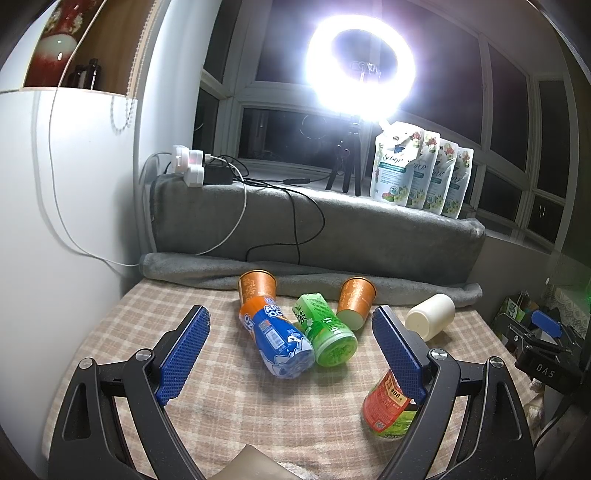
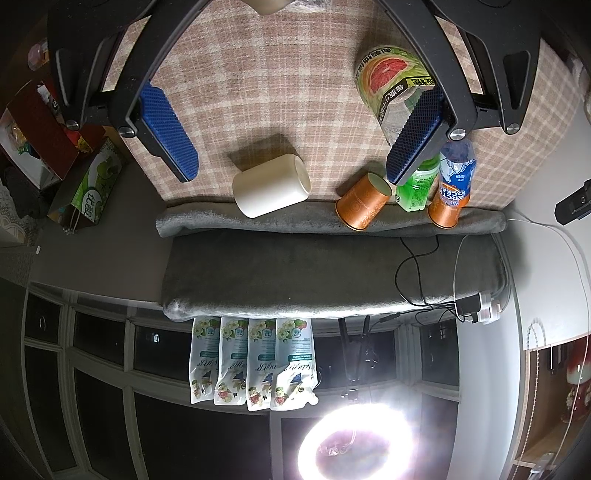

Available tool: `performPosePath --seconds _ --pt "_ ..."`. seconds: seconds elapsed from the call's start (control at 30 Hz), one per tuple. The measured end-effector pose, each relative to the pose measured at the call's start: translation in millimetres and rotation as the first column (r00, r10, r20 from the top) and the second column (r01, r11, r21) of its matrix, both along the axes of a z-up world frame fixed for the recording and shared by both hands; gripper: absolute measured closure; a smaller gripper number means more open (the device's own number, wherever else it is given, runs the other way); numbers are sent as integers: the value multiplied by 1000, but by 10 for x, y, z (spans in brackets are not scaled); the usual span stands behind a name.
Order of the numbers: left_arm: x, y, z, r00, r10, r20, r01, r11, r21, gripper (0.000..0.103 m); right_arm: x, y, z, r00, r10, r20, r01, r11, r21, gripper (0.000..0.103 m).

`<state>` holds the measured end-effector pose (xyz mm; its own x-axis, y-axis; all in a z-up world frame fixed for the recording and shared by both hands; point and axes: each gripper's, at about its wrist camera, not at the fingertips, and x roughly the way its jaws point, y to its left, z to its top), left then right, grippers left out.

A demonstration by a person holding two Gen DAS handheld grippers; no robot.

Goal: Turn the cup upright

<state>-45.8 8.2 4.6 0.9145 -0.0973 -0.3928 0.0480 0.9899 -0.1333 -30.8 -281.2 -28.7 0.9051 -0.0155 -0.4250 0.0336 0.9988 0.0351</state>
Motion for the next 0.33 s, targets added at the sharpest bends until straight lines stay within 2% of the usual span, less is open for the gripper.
performPosePath --seconds 0.33 --pt "38 16 -22 1000 4 -10 -4 1000 -11 13 4 2 2 1000 0 0 0 1000 0 0"
